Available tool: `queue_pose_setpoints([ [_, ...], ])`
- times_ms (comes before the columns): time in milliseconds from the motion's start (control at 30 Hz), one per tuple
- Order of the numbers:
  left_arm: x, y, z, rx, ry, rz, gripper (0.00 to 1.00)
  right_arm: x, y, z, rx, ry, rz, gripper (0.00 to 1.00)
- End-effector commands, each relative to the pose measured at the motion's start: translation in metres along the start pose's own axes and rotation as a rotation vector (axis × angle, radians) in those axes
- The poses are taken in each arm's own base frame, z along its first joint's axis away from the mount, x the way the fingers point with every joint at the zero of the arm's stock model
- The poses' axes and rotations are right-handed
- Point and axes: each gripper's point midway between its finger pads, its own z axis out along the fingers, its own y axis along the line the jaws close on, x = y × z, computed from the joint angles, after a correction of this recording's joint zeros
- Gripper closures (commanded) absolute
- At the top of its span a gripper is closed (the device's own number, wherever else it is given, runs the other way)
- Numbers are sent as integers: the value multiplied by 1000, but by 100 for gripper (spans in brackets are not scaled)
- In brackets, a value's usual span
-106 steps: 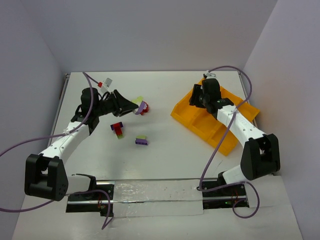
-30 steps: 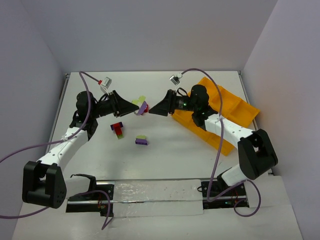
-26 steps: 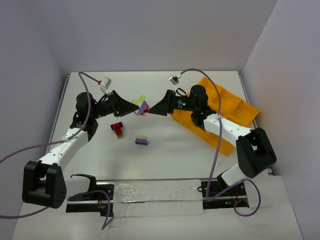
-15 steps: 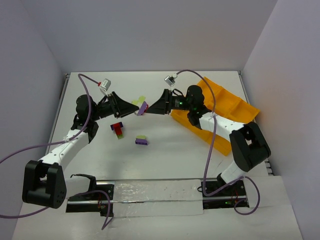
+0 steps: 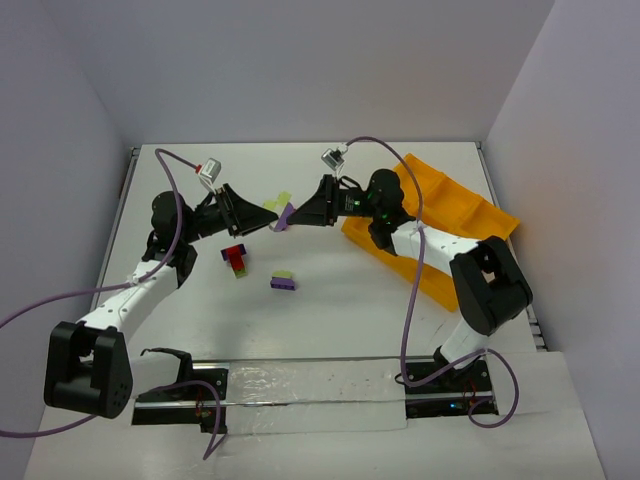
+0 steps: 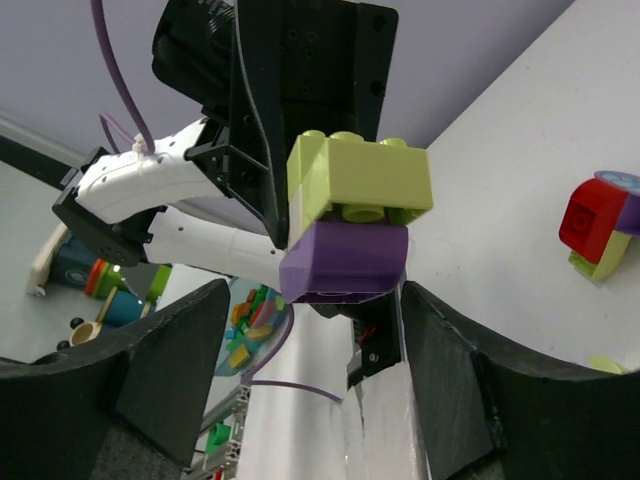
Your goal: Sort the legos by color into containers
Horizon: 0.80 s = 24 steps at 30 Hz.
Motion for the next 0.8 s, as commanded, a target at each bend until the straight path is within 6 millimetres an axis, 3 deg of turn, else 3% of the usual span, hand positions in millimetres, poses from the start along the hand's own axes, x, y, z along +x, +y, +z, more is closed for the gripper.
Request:
queue_pose_setpoints([
  [0,-1,-23,-3,65,-3,85,100,-11,21,10,-86,2,-70,26],
  [233,-4,-27,-3,62,0,98,100,-11,24,11,-129,5,-66,34],
  [500,-5,-27,-2,60,-1,89,100,-6,35,7,-201,9,-77,68],
  [600,-6,-27,-2,49,-1,85,100,-4,37,5,-225,15,-56,90],
  [700,-9,-33,-2,48,-5,103,100,-2,32,4,-220,17,-38,100],
  [767,-11,-36,-2,48,-9,111,100,0,29,2,-215,19,-32,100],
])
